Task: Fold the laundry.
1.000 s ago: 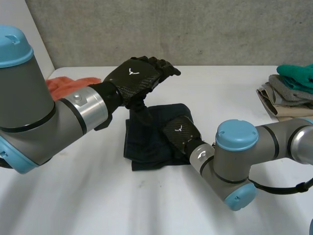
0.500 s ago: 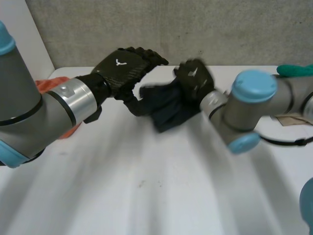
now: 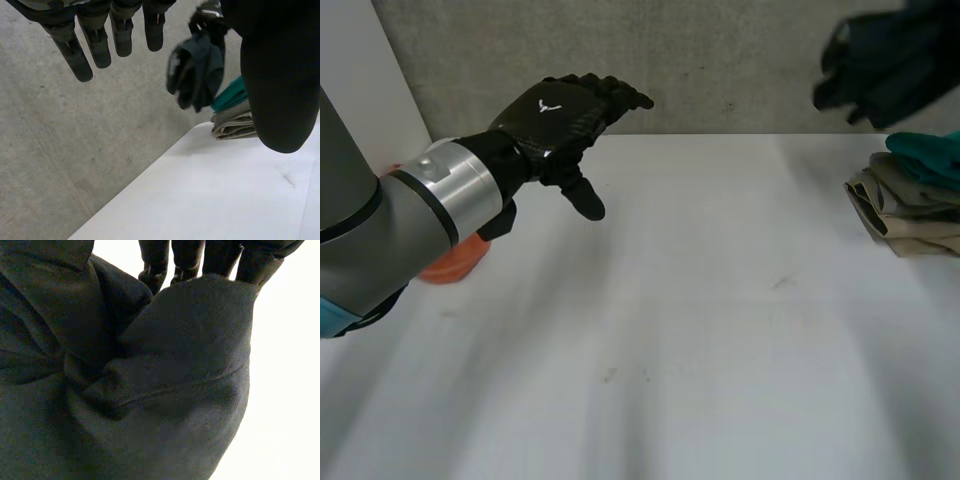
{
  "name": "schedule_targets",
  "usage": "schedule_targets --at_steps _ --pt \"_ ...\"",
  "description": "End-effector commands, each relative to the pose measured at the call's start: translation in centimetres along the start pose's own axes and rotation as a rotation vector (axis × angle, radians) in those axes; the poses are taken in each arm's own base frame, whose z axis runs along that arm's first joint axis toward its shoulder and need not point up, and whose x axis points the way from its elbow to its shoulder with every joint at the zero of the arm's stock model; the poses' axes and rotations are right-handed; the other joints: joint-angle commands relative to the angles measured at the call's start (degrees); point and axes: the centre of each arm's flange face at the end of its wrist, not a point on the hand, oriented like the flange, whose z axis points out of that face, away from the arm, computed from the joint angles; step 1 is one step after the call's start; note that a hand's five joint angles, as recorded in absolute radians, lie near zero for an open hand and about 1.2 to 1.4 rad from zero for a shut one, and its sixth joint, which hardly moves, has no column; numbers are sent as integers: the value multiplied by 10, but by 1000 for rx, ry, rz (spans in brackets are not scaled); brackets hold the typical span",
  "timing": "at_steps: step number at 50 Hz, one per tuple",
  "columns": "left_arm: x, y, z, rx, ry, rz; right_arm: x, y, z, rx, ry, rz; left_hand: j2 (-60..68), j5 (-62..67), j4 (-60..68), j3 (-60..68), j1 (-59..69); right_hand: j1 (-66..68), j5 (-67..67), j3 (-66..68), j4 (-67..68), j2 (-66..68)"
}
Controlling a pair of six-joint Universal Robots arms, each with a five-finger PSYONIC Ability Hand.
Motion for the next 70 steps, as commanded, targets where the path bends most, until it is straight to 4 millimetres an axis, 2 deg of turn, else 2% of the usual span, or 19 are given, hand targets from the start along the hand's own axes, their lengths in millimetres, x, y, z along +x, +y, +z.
schedule_targets --at_steps 1,4,7,11,19,22,25,31,34,41,46,48,52,53,55,59,63,66,70 --pt "9 5 0 -18 8 -8 35 75 -56 -169 -14 48 16 6 16 13 22 257 215 121 119 136" --pt "11 7 0 -23 11 -9 43 86 -74 -197 -18 48 16 6 16 13 22 257 215 121 119 136" --pt "11 7 0 -25 9 -10 55 85 -90 -219 -15 52 16 6 16 13 22 257 215 121 119 136" --pt "11 6 0 -19 8 -7 70 75 -97 -228 -4 54 16 6 16 13 22 257 215 121 119 136" --pt "12 2 -1 -9 10 -2 86 30 -79 -149 -2 126 16 6 16 13 22 257 215 121 119 136" --pt "13 1 -1 -9 13 -4 88 25 -77 -132 -7 126 16 6 16 13 22 257 215 121 119 136" --pt "17 2 -2 -10 21 -5 85 30 -81 -141 -19 130 16 6 16 13 22 257 215 121 119 136" --pt "22 5 -3 -21 33 -11 91 60 -119 -236 -7 105 16 6 16 13 22 257 215 121 119 136" --pt "23 7 -4 -28 36 -12 86 70 -133 -272 -23 61 16 6 16 13 22 257 215 121 119 136" --pt "25 8 -5 -35 39 -17 76 84 -159 -346 -46 31 11 1 11 8 17 257 215 121 119 136" --pt "30 3 -8 -21 51 -13 70 87 -169 -376 -48 52 6 -4 6 3 12 257 215 121 119 136" --pt "30 1 -9 -16 51 -9 67 86 -171 -383 -44 58 6 -4 6 3 12 -42 -84 -179 -180 -163" --pt "31 -1 -9 -11 52 -7 68 84 -174 -396 -26 66 6 -4 6 3 12 -174 -216 -311 -312 -295" --pt "31 -1 -10 -10 52 -7 70 82 -174 -401 -19 76 6 -4 6 3 12 -296 -338 -433 -434 -417" --pt "31 -1 -10 -10 52 -7 76 77 -180 -428 -1 91 6 -4 6 3 12 -421 -463 -558 -559 -542" --pt "30 -1 -9 -10 50 -7 89 62 -190 -487 36 119 6 -4 6 3 12 -443 -485 -579 -581 -564" --pt "30 -1 -9 -9 50 -6 91 52 -203 -558 57 166 6 -4 6 3 12 -443 -485 -579 -581 -564" --pt "30 -2 -9 -6 51 -5 104 46 -216 -613 99 194 6 -4 6 3 12 -443 -485 -579 -581 -564" --pt "29 -2 -8 -4 51 -6 134 27 -231 -663 177 199 5 -5 5 1 10 -443 -485 -579 -581 -564"
